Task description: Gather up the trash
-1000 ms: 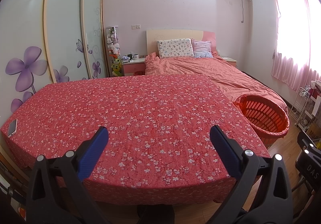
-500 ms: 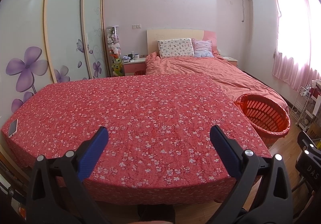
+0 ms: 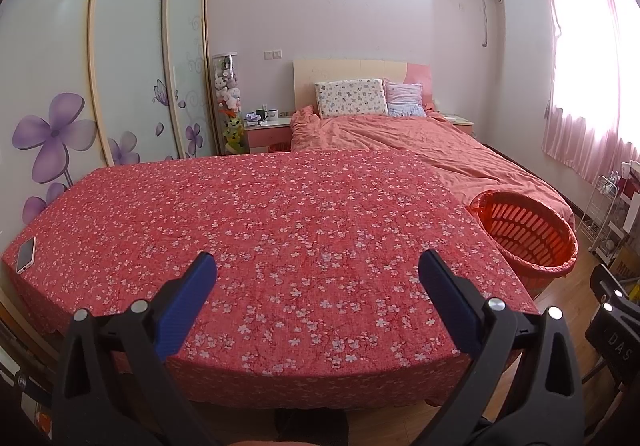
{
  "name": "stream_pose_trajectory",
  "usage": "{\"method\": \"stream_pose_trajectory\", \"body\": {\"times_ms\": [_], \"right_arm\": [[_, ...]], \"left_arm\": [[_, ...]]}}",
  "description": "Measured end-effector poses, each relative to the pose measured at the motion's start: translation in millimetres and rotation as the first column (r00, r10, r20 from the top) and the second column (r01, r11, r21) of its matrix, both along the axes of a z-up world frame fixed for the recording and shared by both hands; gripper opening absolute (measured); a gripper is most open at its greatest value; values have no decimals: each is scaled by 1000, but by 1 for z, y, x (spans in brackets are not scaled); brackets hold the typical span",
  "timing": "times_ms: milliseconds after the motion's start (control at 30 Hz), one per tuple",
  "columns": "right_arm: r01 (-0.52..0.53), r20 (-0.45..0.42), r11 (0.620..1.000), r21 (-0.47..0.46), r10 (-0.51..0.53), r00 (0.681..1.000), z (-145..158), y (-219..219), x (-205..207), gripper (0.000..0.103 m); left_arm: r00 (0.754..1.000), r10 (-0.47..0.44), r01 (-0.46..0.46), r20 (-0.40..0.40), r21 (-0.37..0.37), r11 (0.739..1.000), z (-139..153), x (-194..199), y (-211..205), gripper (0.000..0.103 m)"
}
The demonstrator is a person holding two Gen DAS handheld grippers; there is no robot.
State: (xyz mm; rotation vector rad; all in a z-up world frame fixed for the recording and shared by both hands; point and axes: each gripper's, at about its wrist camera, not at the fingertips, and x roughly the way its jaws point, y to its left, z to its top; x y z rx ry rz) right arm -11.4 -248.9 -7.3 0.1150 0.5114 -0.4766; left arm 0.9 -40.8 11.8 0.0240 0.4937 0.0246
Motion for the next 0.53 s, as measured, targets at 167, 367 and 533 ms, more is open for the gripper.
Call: {"method": "stream_pose_trajectory", "body": {"times_ms": [167, 367, 533], "right_arm": [[-1, -1, 1000, 1, 1, 1000, 0, 0, 1, 101], [-1, -1, 1000, 0, 1, 1000, 0, 0, 0, 101], [0, -1, 1000, 1, 0, 1000, 0, 1, 1, 101]], "left_arm": [[1000, 0, 0, 1, -1, 1000, 1, 0, 1, 99], [1000, -2, 2, 0, -2, 1000, 4, 1, 1, 99], [1000, -4, 4, -1, -2, 1000, 6, 2, 2, 99]]}}
